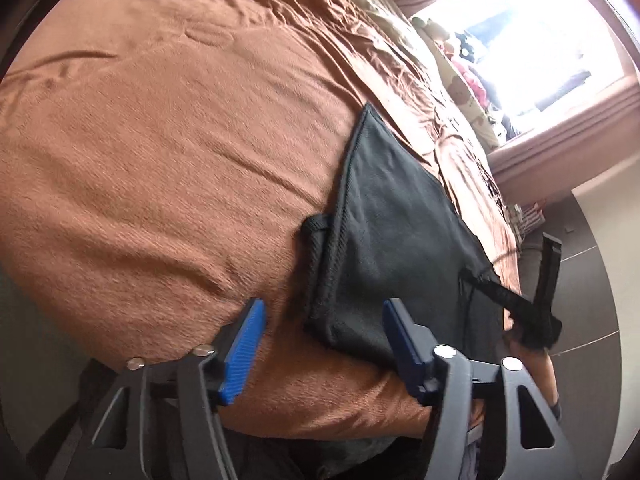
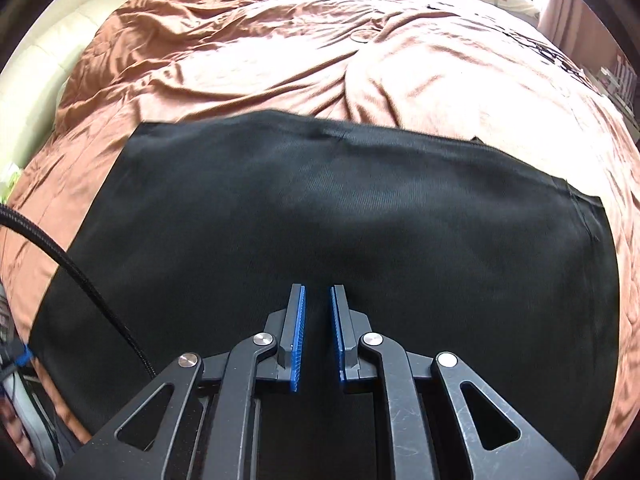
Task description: Fold small clothes
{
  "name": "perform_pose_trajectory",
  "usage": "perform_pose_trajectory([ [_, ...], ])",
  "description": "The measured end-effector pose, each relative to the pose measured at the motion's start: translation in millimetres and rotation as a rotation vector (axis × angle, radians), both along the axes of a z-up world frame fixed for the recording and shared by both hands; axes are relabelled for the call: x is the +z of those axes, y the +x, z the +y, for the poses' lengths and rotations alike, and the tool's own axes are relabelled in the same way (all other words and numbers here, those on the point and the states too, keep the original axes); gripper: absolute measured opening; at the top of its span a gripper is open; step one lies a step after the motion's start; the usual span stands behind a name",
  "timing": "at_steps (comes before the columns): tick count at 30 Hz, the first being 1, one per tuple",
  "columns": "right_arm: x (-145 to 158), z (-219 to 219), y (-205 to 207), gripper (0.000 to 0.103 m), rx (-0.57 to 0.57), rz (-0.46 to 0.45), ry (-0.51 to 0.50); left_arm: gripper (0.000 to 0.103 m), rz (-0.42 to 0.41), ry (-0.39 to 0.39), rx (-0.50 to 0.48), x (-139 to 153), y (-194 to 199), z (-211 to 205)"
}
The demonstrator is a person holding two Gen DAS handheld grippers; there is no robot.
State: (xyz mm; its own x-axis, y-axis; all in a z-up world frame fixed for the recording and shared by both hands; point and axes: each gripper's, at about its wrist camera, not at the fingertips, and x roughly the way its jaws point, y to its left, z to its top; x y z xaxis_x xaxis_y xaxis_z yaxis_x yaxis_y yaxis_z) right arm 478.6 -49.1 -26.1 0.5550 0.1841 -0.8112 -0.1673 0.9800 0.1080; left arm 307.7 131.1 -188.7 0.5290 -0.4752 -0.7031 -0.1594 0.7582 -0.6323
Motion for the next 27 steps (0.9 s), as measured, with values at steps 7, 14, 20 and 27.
perform_pose_trajectory([
  [7,0,-4,33,0.010,-0.037,0.003,0.002,0.042,0.022,-0.030,0.026,-7,8,-1],
  [14,-2,4,64,0.010,-0.046,0.006,-0.030,0.033,0.039,-0.070,0.053,-12,10,3],
  [20,-2,6,85,0.010,-0.077,0.009,-0.040,0.016,0.057,-0.076,0.069,-17,10,5],
  [27,9,7,64,0.010,-0.024,0.005,-0.026,0.008,0.035,-0.113,0.057,-15,2,11],
])
